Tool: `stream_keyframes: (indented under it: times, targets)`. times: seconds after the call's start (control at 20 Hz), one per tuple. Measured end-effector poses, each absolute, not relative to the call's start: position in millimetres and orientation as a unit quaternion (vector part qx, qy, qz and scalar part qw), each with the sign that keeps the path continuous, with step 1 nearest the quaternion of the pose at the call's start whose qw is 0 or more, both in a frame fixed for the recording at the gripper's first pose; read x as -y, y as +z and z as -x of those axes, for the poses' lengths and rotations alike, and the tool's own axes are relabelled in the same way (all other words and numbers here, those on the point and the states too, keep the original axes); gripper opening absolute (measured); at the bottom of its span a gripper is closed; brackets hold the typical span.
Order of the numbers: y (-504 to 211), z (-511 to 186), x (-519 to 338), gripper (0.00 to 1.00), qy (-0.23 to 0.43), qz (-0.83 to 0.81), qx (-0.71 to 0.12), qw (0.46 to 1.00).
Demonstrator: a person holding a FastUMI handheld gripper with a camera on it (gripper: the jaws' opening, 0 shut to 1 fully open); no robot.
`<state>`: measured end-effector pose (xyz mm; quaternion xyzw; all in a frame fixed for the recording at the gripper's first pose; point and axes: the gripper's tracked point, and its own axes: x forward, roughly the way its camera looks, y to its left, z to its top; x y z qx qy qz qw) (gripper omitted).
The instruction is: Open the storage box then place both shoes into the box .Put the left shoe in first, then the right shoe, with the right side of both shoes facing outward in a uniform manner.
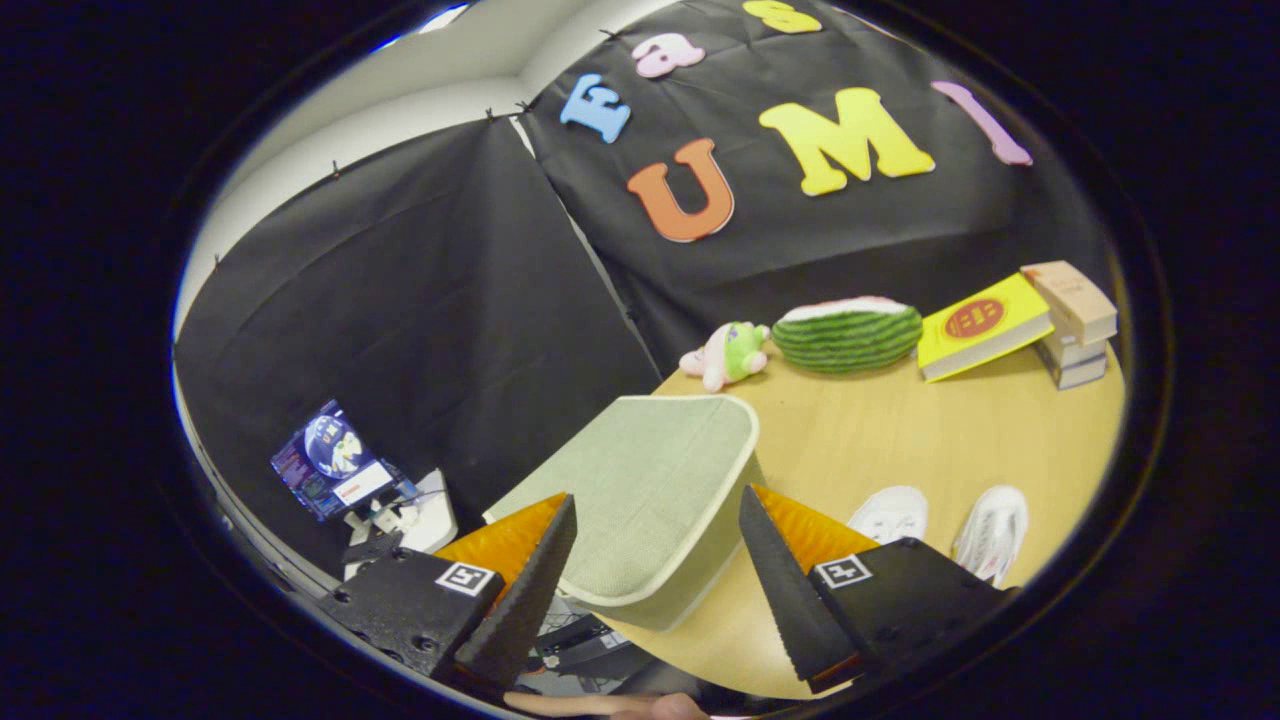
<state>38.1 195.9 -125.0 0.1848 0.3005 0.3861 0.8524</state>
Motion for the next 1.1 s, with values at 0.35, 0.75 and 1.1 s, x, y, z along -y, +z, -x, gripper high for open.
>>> stream_keyframes:
  times: [0.35, 0.75, 1.1]
  targets:
    - [-171, -42, -219, 0.99, 0.409, -0.269, -0.385, 0.782]
    - [-186, -45, -251, 0.91, 0.429, -0.386, -0.449, 0.682]
    - [-156, -53, -237, 0.06, 0.414, -0.412, -0.431, 0.688]
